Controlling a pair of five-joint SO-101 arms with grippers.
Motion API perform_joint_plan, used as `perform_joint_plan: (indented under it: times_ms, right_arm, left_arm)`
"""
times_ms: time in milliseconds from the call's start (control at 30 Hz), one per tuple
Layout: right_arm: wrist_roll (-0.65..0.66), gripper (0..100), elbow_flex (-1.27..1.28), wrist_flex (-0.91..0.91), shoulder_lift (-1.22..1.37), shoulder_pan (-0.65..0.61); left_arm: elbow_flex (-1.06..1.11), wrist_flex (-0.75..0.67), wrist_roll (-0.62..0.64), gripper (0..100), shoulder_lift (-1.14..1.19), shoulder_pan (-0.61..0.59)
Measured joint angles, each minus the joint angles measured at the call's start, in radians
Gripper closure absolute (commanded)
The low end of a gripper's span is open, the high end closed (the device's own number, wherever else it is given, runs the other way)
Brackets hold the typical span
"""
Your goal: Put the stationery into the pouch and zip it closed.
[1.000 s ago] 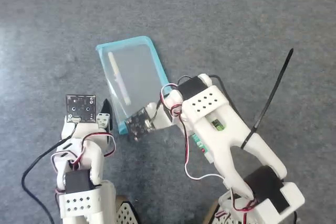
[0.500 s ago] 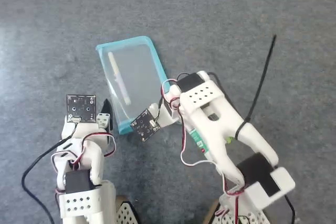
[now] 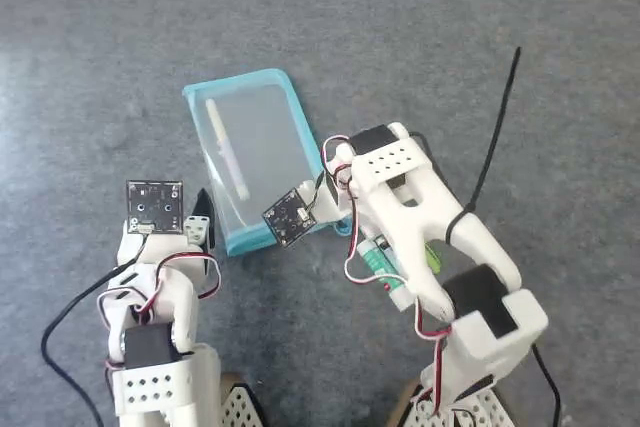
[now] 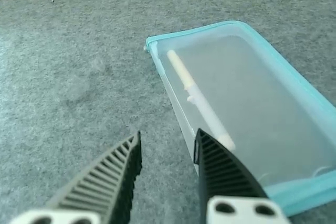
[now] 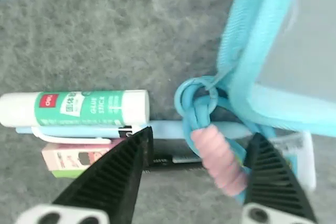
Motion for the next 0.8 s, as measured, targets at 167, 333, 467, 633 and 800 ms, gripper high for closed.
perform_joint_plan:
  times_ms: [167, 333, 467, 633, 800]
  right_arm:
    - [-0.041, 85.1, -0.028, 0.0, 0.014, 0.0]
    - [-0.175, 98.3, -0.061, 0.0, 0.014, 0.0]
    - [-0.273, 99.1, -0.068, 0.0, 0.014, 0.0]
    - [-0.423, 99.1, -0.068, 0.0, 0.014, -0.002]
    - [-0.661, 99.1, -0.153, 0.025, 0.014, -0.002]
  left_arm:
    - [0.0, 0.0, 0.0, 84, 0.0, 0.0]
    - [0.0, 0.0, 0.0, 84, 0.0, 0.0]
    - [0.0, 0.0, 0.0, 84, 0.0, 0.0]
    - [0.0, 0.0, 0.0, 84, 0.0, 0.0]
    - [0.0, 0.0, 0.0, 84, 0.0, 0.0]
